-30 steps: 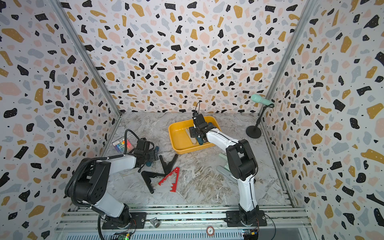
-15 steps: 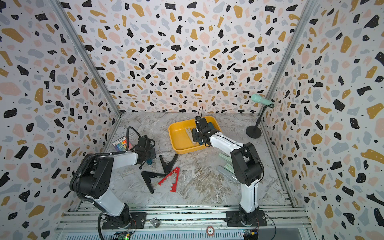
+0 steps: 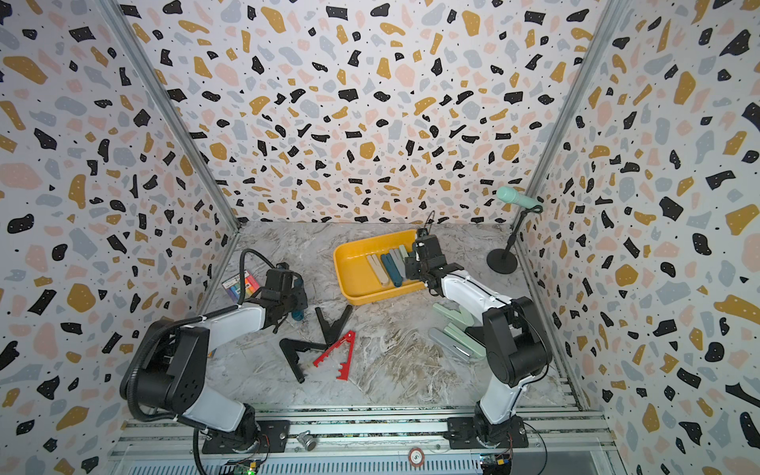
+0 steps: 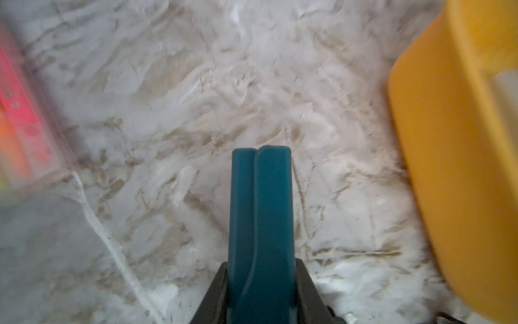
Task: Put the pruning pliers into the storage box
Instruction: Pick up the pruning pliers from the center of the board.
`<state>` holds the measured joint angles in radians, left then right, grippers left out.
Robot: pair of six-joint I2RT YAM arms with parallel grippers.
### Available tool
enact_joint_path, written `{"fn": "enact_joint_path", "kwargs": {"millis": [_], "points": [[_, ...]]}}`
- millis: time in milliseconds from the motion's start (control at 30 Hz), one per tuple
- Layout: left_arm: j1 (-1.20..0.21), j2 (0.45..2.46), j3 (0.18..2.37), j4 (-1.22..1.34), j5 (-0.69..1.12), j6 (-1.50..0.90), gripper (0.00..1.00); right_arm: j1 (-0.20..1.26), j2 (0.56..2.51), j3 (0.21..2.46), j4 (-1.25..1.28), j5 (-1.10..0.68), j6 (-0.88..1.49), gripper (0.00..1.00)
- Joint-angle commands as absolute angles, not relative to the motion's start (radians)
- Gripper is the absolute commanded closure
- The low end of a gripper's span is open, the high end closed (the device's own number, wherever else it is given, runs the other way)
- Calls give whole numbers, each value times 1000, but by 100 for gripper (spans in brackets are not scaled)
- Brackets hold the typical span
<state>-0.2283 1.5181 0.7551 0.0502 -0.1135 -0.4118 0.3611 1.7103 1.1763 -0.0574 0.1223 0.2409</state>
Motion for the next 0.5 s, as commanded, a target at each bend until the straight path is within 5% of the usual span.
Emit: {"fn": "enact_joint_path", "kwargs": {"millis": [0, 467], "points": [[-265, 1469, 809, 96, -95, -436, 91, 270, 1682, 1155, 3, 73, 233, 27], [-442, 1535, 994, 151, -98, -486, 89, 154, 1898, 1257, -49, -196, 186, 44]]}}
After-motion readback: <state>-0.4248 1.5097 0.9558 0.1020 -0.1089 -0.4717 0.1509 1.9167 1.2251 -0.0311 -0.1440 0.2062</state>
